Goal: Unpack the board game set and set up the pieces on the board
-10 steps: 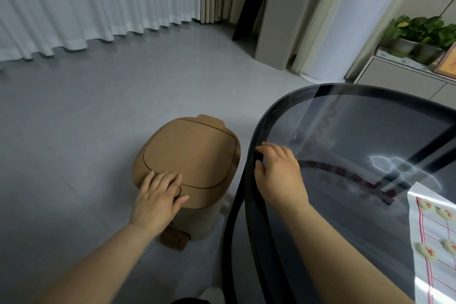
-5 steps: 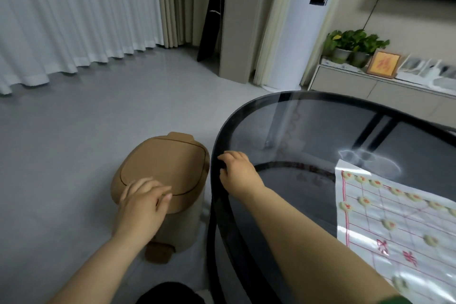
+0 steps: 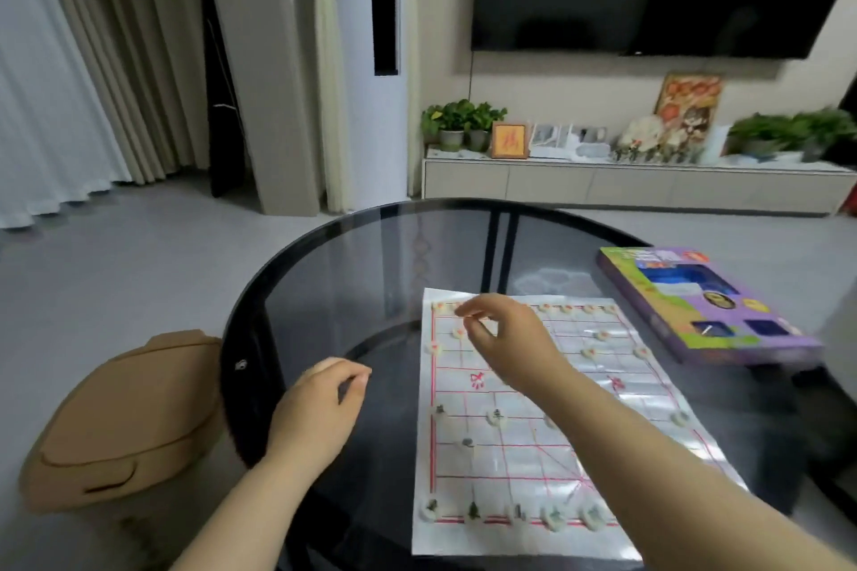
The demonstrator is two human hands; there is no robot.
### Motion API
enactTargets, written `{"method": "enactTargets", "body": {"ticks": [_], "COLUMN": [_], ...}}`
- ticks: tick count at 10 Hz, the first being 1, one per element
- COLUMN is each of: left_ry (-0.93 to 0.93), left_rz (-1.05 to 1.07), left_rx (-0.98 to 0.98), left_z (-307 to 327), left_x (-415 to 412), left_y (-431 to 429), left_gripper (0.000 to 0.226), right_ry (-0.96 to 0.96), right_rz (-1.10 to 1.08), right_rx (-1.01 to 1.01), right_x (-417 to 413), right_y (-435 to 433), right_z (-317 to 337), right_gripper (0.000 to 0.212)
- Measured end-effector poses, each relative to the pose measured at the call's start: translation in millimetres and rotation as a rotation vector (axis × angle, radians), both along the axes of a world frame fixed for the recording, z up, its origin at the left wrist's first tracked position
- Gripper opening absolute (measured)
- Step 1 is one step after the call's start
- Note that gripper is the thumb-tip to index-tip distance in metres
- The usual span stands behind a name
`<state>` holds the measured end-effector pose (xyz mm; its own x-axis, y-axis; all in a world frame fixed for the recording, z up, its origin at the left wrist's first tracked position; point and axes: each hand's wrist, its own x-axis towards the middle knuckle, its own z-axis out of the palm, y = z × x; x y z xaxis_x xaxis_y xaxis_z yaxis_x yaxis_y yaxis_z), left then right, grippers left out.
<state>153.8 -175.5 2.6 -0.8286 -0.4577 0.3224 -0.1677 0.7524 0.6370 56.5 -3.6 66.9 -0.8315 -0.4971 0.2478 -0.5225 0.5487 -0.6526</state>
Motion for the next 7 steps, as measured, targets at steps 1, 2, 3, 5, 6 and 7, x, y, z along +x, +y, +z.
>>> {"method": "enactTargets", "body": {"ticks": [1,2,3,5,6,7], "left_ry": [-0.077,-0.122,-0.21,-0.276,-0.27,-0.285], "left_rz": [-0.002,0.042,0.076,0.092,0.089,0.085], "left_rx": [-0.028,-0.001,-0.001,-0.132,-0.152,-0.154], "left_z": [-13,-20,-25,-31,-34,-32], "left_x": [-8,-16,-22,-26,-25,-24], "left_y": [16,20,24,30,30,32], "left_gripper": [0.024,0.026,0.029,0.035,0.035,0.036], "right_ry": [0.007,-0.015,-0.077,-0.141,-0.102,-0.159], "right_rz": [-0.118,-0.269,-0.437,-0.624,-0.605,-0.684], "right_rx": [0.023,0.013,-0.001,0.034,0.088,-0.078], "right_x": [-8,-21,-33,-39,-37,-40], "right_y": [73,136,185,229,230,224], "right_z": [-4,-19,-37,-77,-92,-74], "right_gripper": [0.023,0.021,0.022,0.024,0.024,0.024]}}
